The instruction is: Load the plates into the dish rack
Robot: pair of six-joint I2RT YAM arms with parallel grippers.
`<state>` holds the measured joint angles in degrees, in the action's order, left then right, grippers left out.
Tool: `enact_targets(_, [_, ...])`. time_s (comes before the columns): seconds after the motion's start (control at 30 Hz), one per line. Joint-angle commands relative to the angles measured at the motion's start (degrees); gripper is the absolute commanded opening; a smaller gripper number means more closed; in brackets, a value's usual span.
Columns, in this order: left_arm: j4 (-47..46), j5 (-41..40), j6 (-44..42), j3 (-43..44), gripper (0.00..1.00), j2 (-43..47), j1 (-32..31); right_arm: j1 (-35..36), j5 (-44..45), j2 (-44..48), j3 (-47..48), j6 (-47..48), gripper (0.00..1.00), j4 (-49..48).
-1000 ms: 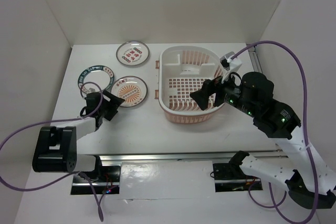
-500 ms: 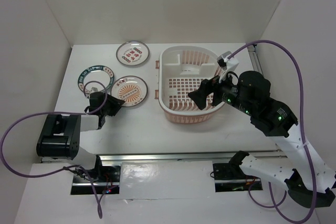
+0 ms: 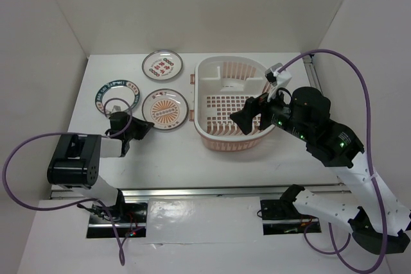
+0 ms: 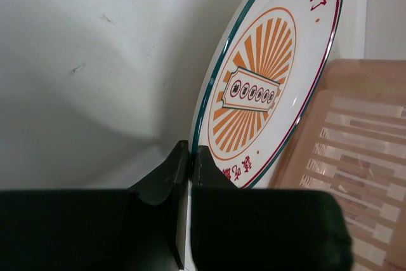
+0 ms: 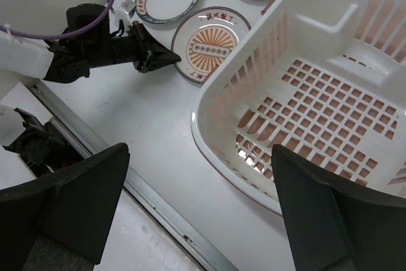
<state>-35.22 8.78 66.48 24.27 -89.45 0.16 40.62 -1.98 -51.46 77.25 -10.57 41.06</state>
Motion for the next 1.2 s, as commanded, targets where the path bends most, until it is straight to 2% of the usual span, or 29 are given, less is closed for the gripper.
enact_targets(0.0, [2.18,0.10,-3.10,1.39,0.00,-2.83,-0.25,-0.10,-0.31,0.75,0.44,0.46,1.00,-3.18])
enact_targets(0.17, [-0.37,3.70,-3.64,2.53,0.00,-4.07,-0.25,-0.10,0.22,0.75,-0.61,0.46,1.00,-3.18])
enact_targets(0.27, [-1.25,5.81,-4.95,2.53,0.00,0.56,-0.25,-0.10,1.53,0.22,-0.61,0.46,1.00,-3.18])
enact_targets(0.33, [3.73,4.16,-5.48,3.75,0.00,4.61,-0.95,-0.10,2.76,-1.35,-1.13,-0.06,1.00,-3.18])
enact_targets(0.37, [11.50,3.10,-7.14,5.85,0.00,6.81,-0.95,-0.10,3.38,-1.36,-1.14,-0.85,1.00,-3.18])
enact_targets(0.47, [22.61,-2.96,-9.60,8.24,0.00,17.44,-2.88,-0.10,4.09,-2.68,-1.67,-1.91,1.00,-3.18])
enact_targets(0.53, [26.59,-4.90,-10.48,9.20,0.00,24.80,-2.89,-0.10,4.09,-2.68,-2.36,-1.91,1.00,-3.70])
enact_targets(0.63, [33.89,-5.52,-13.30,13.25,0.00,29.85,-2.37,-0.10,3.30,-2.68,-3.15,-1.91,1.00,-5.11])
enact_targets(0.97, [46.64,3.44,-22.70,20.46,0.00,48.39,-1.83,-0.10,-3.82,-3.73,-5.45,-1.39,1.00,-13.89])
enact_targets(1.17, [49.20,15.29,-29.47,24.24,0.00,52.71,-1.83,-0.10,-8.65,-6.11,-6.50,1.33,1.00,-18.56])
